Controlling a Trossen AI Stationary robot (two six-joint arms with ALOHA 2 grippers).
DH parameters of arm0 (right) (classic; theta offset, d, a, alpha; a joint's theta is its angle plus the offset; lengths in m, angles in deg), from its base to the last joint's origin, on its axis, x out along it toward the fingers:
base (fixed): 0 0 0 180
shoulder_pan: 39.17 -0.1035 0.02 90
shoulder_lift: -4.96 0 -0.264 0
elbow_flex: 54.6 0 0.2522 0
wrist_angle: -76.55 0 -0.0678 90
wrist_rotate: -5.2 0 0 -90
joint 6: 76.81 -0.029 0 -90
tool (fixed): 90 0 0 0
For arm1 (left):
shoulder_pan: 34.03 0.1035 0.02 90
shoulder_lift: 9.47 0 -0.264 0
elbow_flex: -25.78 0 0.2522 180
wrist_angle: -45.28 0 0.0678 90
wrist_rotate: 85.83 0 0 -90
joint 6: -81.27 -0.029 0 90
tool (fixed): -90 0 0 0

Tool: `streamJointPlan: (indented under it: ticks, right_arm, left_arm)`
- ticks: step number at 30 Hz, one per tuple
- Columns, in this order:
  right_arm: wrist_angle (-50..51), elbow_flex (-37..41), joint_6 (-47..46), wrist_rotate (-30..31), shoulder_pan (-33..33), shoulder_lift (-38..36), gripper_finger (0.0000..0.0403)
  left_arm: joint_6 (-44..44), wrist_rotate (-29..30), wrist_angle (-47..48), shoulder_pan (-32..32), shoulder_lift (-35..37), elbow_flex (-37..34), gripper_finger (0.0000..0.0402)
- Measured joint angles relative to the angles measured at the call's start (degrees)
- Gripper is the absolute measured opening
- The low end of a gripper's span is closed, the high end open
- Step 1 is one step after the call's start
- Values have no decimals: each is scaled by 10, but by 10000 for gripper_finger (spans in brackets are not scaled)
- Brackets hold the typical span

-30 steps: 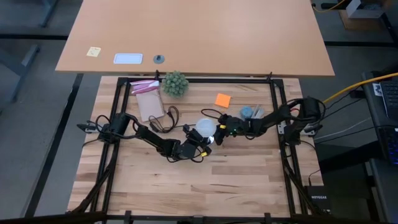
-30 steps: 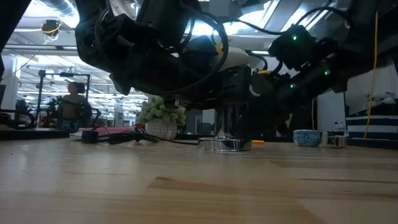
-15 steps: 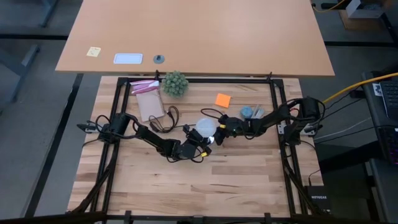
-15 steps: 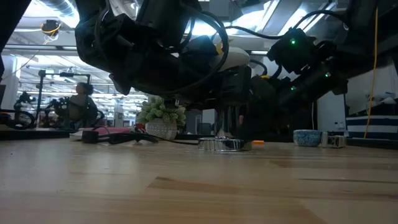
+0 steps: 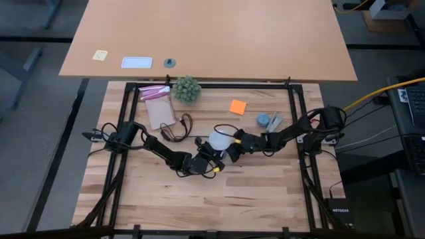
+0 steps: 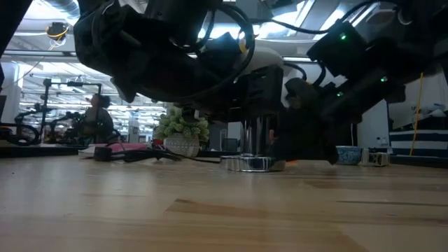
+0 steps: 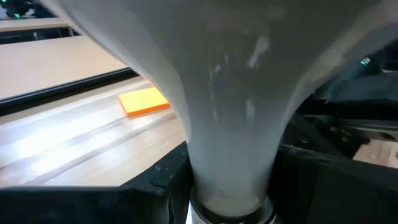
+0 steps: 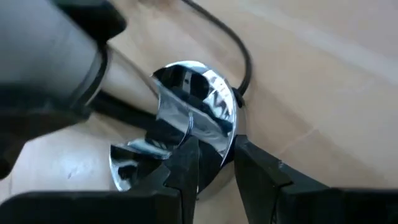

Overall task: Screw lightbulb
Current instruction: Remove the white lightbulb from the silver lamp

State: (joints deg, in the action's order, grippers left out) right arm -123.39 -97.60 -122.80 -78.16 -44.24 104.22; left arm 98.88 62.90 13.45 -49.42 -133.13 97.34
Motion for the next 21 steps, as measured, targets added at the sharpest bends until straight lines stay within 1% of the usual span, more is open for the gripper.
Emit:
streamJointPlan:
  ticks: [7, 14, 16, 18, 21]
  right_arm:
    - [-3, 1, -25, 17, -34, 0, 101]
    - [-1, -11, -46, -17, -42, 1, 101]
    - [-9, -19, -46, -36, -49, 1, 101]
    - [-17, -30, -43, -37, -57, 1, 101]
    - [-9, -45, -11, -31, -73, 1, 101]
  left_arm:
    - [0, 5, 0, 0, 0, 0, 153]
    - [0, 20, 2, 2, 0, 0, 153]
    - [0, 23, 2, 3, 0, 0, 153]
    - [1, 23, 3, 5, -1, 0, 153]
    - [0, 23, 2, 5, -1, 0, 153]
